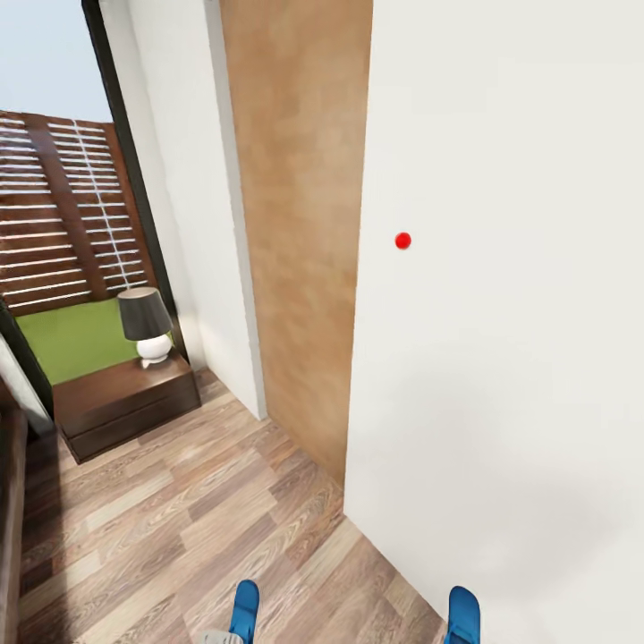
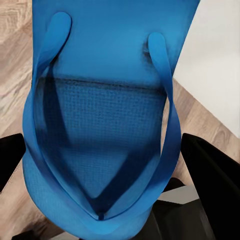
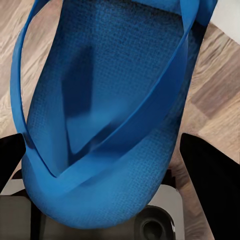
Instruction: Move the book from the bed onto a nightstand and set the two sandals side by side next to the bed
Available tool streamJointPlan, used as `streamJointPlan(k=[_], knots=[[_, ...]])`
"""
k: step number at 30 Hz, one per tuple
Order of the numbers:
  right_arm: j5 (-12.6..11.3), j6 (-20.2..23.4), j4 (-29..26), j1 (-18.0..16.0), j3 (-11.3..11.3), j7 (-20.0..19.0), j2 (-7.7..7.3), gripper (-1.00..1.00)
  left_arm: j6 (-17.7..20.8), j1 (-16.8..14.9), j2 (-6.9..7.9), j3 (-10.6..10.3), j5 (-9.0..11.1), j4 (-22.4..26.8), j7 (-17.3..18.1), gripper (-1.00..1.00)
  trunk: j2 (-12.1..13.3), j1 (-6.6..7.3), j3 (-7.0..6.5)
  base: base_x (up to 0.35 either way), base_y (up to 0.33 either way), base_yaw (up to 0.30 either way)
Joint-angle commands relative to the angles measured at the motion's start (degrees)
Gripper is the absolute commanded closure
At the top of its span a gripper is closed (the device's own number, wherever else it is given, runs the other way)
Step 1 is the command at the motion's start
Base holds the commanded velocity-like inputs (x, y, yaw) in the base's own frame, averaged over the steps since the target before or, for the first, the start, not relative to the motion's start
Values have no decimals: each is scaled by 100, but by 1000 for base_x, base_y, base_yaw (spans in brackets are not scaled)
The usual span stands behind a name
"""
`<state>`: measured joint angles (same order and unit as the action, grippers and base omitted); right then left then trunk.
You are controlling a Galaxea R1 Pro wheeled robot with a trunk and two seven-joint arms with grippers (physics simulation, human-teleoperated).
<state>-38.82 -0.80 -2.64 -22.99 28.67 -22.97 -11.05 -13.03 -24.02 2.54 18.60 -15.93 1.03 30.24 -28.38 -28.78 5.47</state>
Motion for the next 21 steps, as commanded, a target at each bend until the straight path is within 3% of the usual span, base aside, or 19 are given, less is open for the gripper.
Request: streamJointPlan(k=[1, 6, 21], knots=[[-56, -8, 1, -4, 42, -22, -3, 100, -28, -6, 1, 47, -60, -6, 8, 100, -10, -5, 11, 254, 0, 293], [-49, -8, 1, -4, 42, -15, -3, 100, -32, -6, 1, 47, -60, -6, 8, 100, -10, -5, 11, 209, 0, 293], [-47, -8, 1, -4, 42, -14, -3, 100, -32, -6, 1, 47, -61, -6, 8, 100, -10, -5, 11, 8, 0, 293]])
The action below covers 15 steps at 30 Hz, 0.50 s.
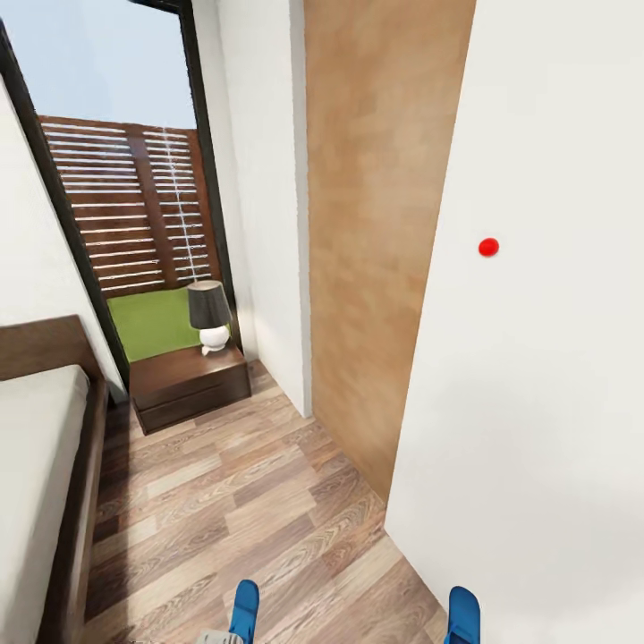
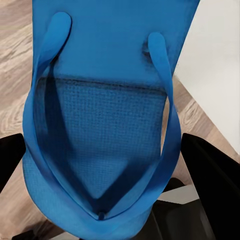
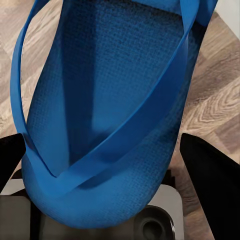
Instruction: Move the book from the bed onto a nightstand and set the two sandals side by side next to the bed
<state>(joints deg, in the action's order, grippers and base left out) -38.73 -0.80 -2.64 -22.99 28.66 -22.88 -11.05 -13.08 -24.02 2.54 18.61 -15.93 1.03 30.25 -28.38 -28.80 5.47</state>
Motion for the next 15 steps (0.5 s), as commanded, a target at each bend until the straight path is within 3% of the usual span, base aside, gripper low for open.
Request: streamJointPlan(k=[1, 15], knots=[[-56, -8, 1, -4, 43, -23, -3, 100, -28, -6, 1, 47, -61, -6, 7, 100, -10, -3, 11, 0, 0, 293], [-56, -7, 1, -4, 43, -23, -3, 100, -28, -6, 1, 47, -63, -6, 7, 100, -10, -3, 11, 12, 0, 293]])
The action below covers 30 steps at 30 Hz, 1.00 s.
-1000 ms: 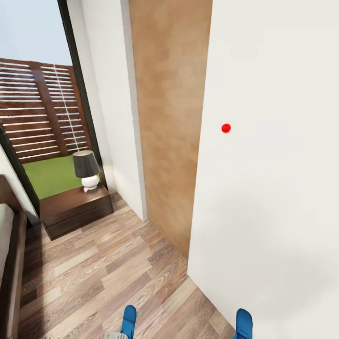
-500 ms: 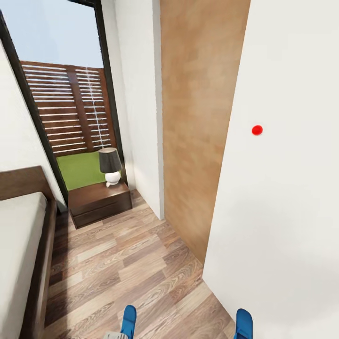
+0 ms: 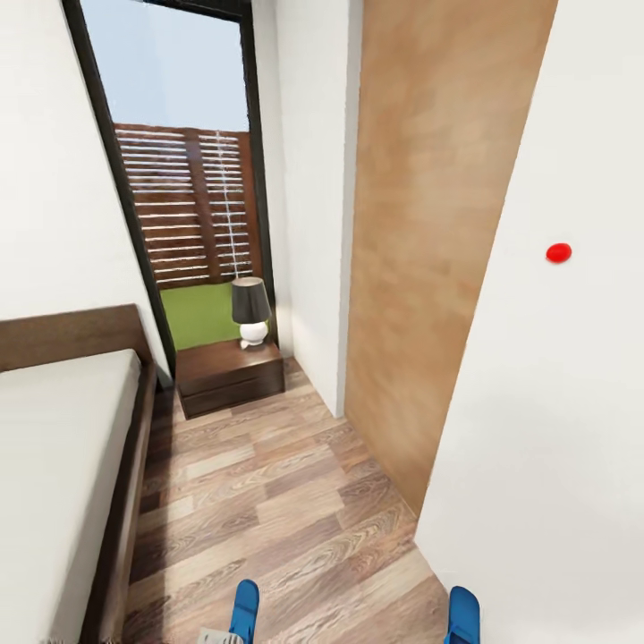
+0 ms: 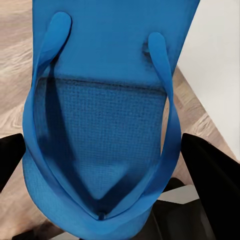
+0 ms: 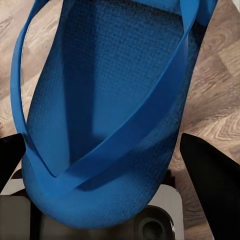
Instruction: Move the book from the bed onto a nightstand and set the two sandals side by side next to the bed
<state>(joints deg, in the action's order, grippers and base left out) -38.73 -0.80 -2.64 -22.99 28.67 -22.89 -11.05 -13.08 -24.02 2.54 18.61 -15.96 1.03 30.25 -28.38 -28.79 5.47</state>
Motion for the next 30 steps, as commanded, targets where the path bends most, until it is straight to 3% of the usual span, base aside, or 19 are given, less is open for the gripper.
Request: streamJointPlan(k=[1, 22, 30], knots=[[-56, -8, 1, -4, 43, -23, -3, 100, -28, -6, 1, 47, -60, -6, 8, 100, -10, -4, 11, 181, 0, 293], [-56, -7, 1, -4, 43, -23, -3, 100, -28, -6, 1, 47, -62, -6, 8, 100, -10, -4, 11, 318, 0, 292], [-48, -8, 1, -4, 43, -31, -3, 100, -28, -6, 1, 47, -64, -6, 8, 100, -10, -4, 11, 330, 0, 71]])
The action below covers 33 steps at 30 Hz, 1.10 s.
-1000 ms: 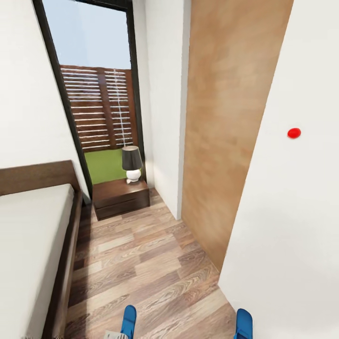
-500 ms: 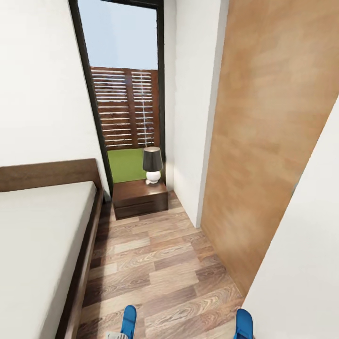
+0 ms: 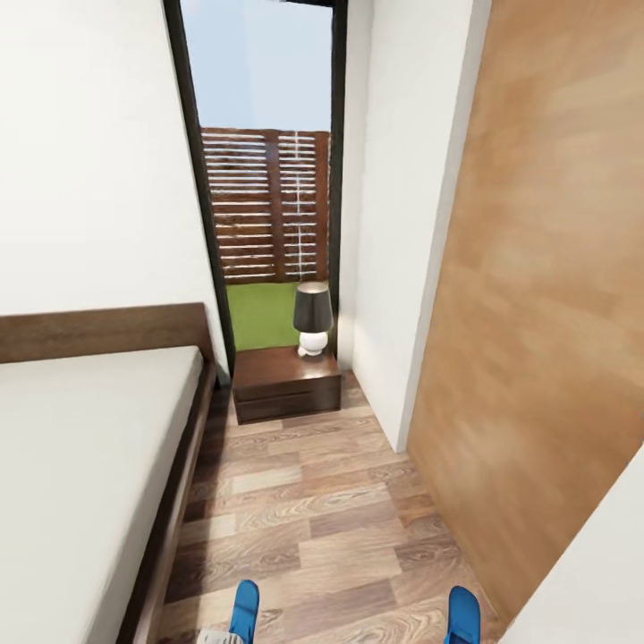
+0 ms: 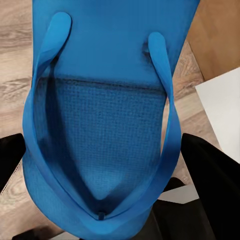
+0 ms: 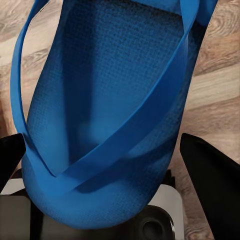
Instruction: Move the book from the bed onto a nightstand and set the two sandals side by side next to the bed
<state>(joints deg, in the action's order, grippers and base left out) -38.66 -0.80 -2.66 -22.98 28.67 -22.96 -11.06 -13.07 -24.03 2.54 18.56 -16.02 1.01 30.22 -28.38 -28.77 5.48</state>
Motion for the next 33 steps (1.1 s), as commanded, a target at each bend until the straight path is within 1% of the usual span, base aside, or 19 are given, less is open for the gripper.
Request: streamJointPlan(k=[1, 7, 14, 21, 33], knots=[[-54, -6, 2, -5, 42, -22, -2, 100, -29, -6, 1, 51, -59, -4, 10, 100, -10, -6, 11, 329, 0, 8], [-47, -5, 2, -5, 42, -22, -3, 100, -29, -6, 1, 51, -58, -4, 10, 100, -10, -6, 11, 329, -19, 2], [-45, -6, 2, -5, 42, -23, -2, 100, -29, -6, 1, 51, -59, -4, 10, 100, -10, -6, 11, 325, -82, -1], [-36, -7, 2, -5, 42, -25, -2, 100, -29, -6, 1, 51, -57, -4, 10, 100, -10, -6, 11, 324, -89, -70], [-45, -6, 2, -5, 42, -16, -2, 100, -29, -6, 1, 51, -52, -4, 10, 100, -10, -6, 11, 324, -72, -3]])
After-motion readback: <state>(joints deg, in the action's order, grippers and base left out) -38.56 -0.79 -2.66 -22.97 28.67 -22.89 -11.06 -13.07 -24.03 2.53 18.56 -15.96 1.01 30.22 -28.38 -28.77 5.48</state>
